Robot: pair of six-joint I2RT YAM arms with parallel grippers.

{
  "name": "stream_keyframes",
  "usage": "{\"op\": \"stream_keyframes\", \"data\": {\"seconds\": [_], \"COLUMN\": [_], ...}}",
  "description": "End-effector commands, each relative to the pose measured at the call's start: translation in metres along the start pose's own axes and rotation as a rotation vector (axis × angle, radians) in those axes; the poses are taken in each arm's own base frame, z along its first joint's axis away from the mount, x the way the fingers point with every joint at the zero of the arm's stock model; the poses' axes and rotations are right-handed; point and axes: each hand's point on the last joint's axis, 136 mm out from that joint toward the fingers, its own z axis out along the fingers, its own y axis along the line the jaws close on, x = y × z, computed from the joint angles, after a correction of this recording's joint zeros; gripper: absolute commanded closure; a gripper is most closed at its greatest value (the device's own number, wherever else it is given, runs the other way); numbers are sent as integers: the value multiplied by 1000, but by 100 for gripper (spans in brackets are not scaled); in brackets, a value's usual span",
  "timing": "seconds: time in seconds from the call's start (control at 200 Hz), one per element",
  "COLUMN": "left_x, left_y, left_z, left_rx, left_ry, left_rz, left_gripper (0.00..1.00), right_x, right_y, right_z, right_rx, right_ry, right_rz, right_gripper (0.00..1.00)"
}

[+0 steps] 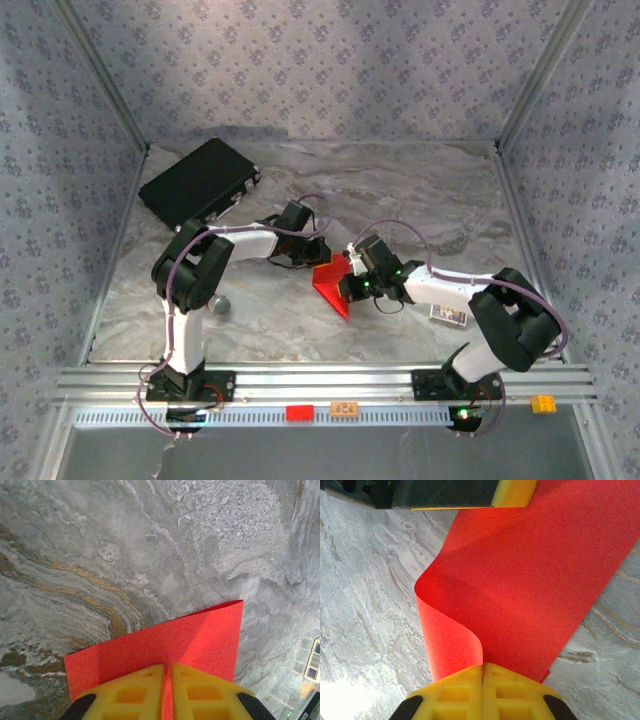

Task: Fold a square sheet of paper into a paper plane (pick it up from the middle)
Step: Third fold the triangle at the center of the table.

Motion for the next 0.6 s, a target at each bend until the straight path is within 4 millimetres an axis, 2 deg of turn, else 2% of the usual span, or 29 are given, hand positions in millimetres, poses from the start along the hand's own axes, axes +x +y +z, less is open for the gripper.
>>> {"op": "stream_keyframes", "data": {"seconds": [0.0, 0.39, 0.595], "left_x": [17, 17, 18], "left_y": [23, 22, 22], "left_z": [10, 7, 6], "left_rx": [-80, -79, -81], "left_ry": [53, 51, 50], "left_rz": [-24, -19, -18], "left_gripper": [88, 88, 88], "right_x": [3, 3, 11], "right_y": [-1, -1, -7], "right_z": [1, 3, 8], "right_rx": [7, 8, 33], "right_ry": [17, 26, 53], "right_rz": [-16, -11, 1], "right_gripper": [100, 100, 100]}}
